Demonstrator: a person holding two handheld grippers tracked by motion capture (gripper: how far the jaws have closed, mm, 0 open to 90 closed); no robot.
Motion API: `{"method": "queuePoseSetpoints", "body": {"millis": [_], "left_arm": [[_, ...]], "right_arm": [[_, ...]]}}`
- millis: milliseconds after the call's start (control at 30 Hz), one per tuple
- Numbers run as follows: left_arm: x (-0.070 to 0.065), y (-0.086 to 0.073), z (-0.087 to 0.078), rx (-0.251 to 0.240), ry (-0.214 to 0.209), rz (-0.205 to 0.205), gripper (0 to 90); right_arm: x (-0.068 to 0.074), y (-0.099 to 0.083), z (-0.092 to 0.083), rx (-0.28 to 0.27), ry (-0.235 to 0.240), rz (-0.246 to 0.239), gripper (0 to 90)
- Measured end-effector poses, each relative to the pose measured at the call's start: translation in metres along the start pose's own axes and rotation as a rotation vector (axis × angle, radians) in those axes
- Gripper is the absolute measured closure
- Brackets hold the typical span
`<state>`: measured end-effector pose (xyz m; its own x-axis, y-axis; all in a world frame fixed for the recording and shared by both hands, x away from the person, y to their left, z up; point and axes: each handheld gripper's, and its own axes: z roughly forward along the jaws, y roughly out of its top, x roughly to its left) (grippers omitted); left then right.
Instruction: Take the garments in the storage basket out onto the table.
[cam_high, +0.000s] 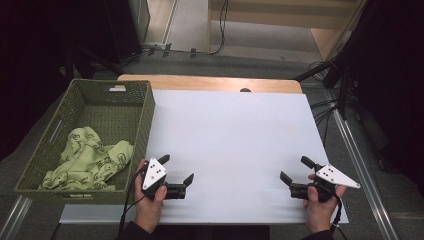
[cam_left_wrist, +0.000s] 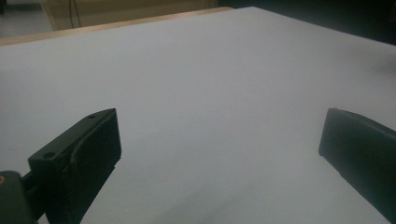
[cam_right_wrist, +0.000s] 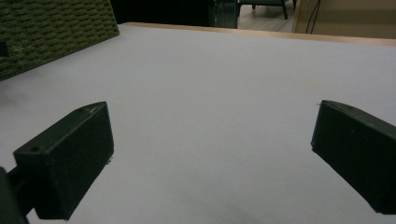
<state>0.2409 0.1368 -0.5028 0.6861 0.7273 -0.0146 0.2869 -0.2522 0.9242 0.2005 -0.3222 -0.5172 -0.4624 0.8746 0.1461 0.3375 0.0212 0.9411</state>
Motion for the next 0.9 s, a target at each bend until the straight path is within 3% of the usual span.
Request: {"method": "queuePoseSetpoints", "body": {"millis": [200, 233, 267, 333, 900], "left_arm": [[-0.002, 0.001, 0.001, 0.010, 0.006, 0.023, 0.0], [-0.003, 0.002, 0.000, 0.011, 0.006, 0.022, 0.0], [-0.003, 0.004, 0.001, 0.040, 0.002, -0.003, 0.0], [-0.005, 0.007, 0.002, 0.056, -0.004, -0.004, 0.0], [-0.017, 0.043, -0.018, -0.005, -0.073, -0.003, 0.0]], "right_arm": [[0.001, 0.000, 0.001, 0.007, -0.006, -0.001, 0.0], [0.001, 0.000, 0.002, 0.007, -0.003, -0.006, 0.0], [0.001, 0.000, 0.002, 0.007, -0.001, -0.012, 0.0], [0.001, 0.000, 0.002, 0.008, -0.001, -0.011, 0.0], [0.001, 0.001, 0.004, 0.013, 0.012, -0.014, 0.0]]}}
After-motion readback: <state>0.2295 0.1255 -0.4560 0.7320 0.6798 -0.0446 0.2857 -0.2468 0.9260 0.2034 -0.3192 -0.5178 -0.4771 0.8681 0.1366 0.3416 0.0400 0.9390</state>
